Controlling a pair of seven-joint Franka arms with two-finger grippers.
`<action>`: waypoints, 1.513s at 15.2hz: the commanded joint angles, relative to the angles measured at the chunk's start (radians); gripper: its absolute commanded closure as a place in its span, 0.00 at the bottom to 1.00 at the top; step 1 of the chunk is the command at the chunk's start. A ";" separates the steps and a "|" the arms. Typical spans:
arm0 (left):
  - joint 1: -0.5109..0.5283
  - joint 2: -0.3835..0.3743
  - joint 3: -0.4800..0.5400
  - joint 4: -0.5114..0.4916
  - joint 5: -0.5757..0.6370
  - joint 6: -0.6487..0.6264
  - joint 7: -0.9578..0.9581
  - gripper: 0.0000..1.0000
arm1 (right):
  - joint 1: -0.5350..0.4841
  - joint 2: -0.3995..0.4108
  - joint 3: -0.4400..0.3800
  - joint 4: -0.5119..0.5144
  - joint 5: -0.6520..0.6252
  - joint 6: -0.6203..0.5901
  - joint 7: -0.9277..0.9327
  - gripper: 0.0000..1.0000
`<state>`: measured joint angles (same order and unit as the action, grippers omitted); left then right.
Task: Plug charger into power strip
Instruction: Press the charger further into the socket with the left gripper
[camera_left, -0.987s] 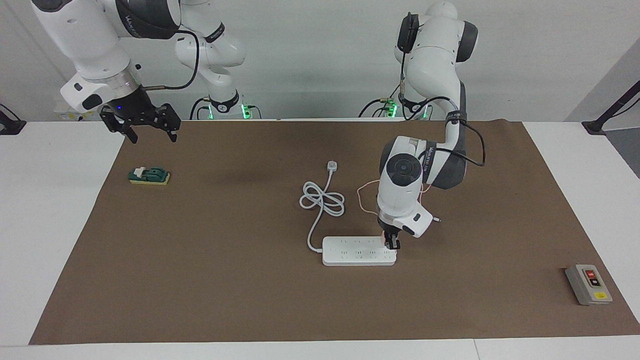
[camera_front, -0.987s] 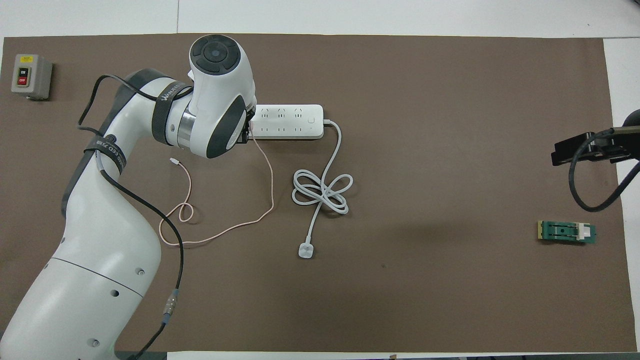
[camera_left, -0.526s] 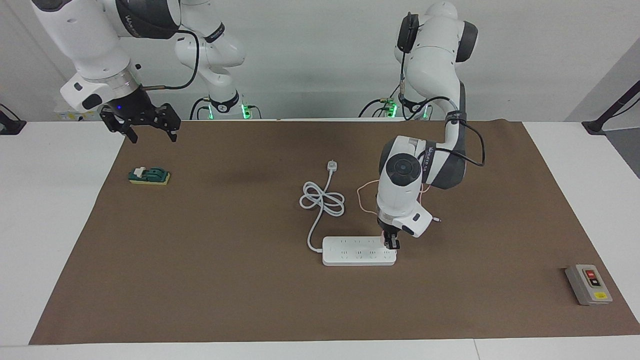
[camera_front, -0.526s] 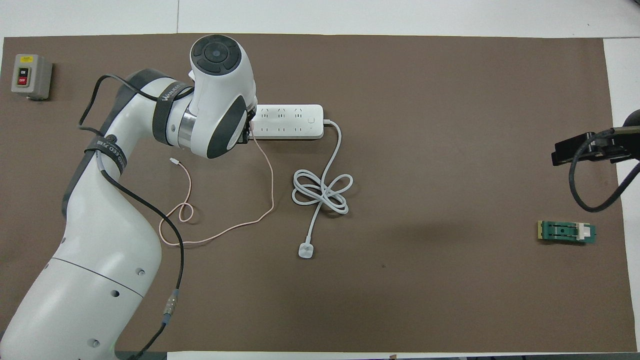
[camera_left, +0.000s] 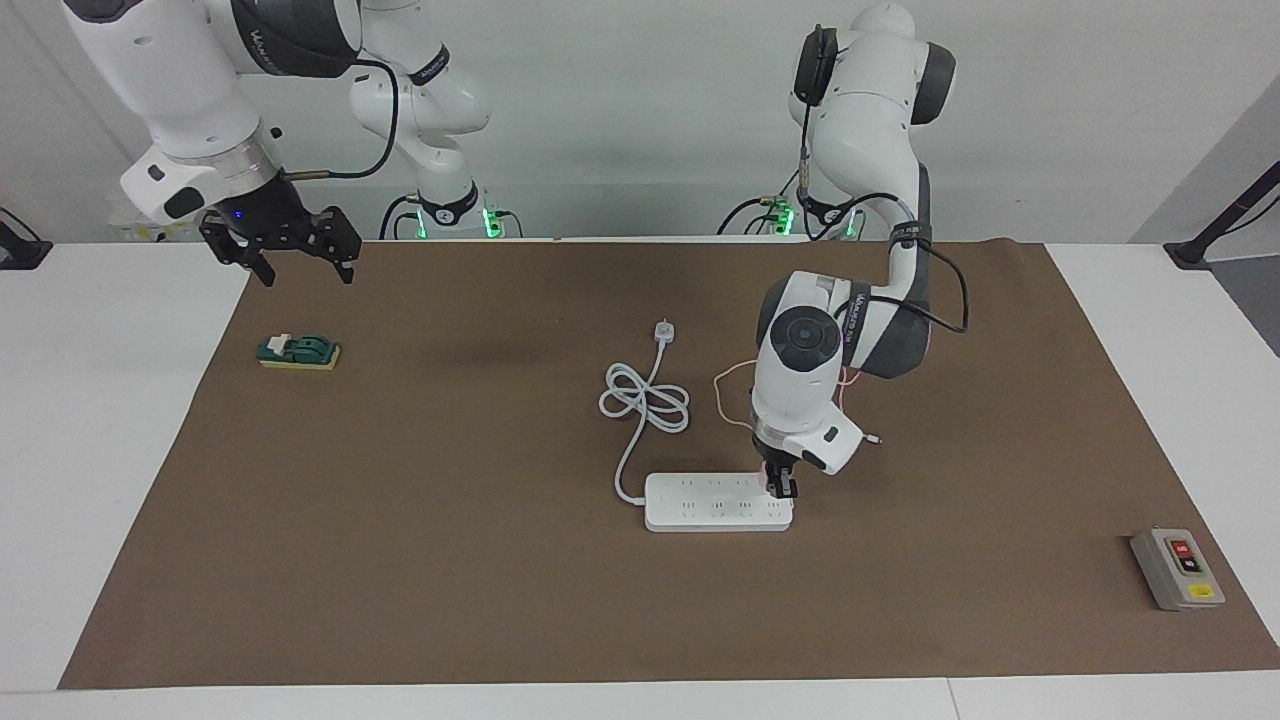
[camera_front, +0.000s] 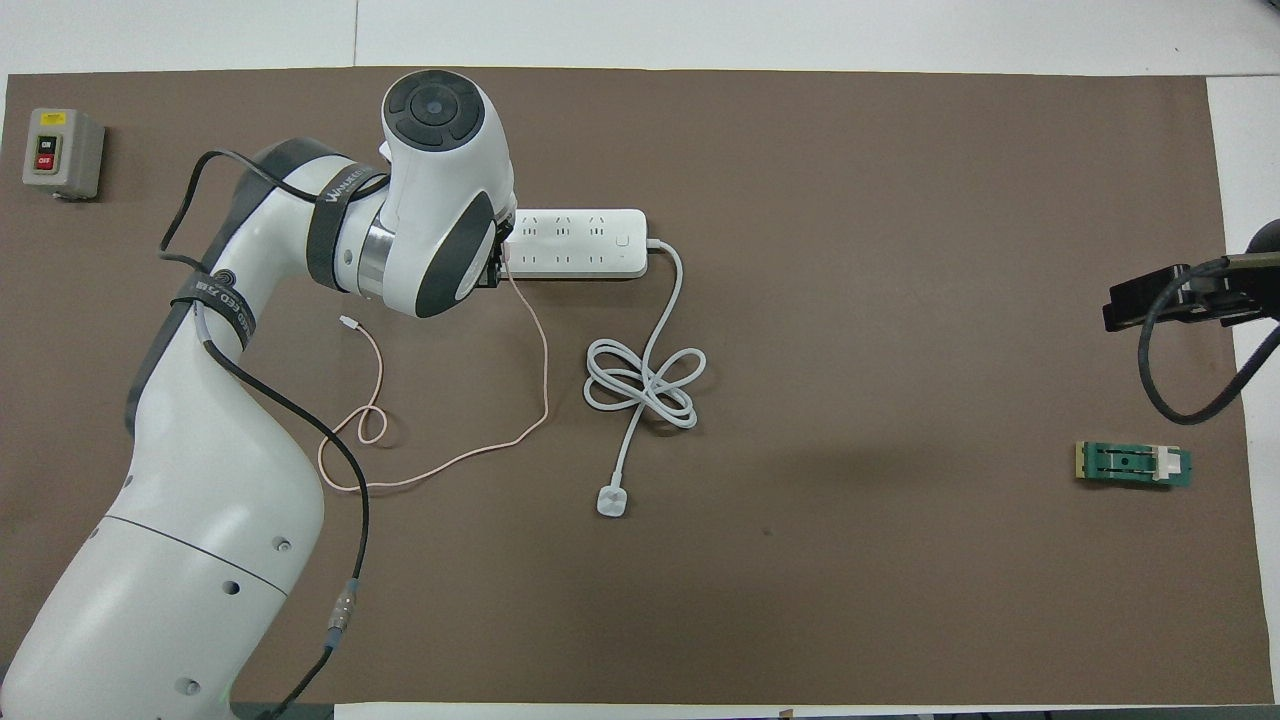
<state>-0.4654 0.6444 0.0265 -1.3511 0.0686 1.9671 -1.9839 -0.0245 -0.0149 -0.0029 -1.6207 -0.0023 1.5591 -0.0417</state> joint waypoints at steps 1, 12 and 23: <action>-0.003 0.029 0.004 -0.011 -0.015 0.019 0.034 1.00 | -0.017 -0.017 0.009 -0.016 0.018 0.006 0.006 0.00; 0.019 0.046 0.004 -0.019 -0.015 0.058 0.102 1.00 | -0.017 -0.017 0.009 -0.018 0.018 0.006 0.006 0.00; 0.025 0.046 0.000 -0.019 -0.084 0.046 0.102 1.00 | -0.017 -0.017 0.009 -0.016 0.018 0.004 0.006 0.00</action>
<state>-0.4365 0.6468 0.0304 -1.3508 0.0173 1.9893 -1.8976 -0.0245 -0.0149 -0.0029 -1.6207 -0.0023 1.5591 -0.0417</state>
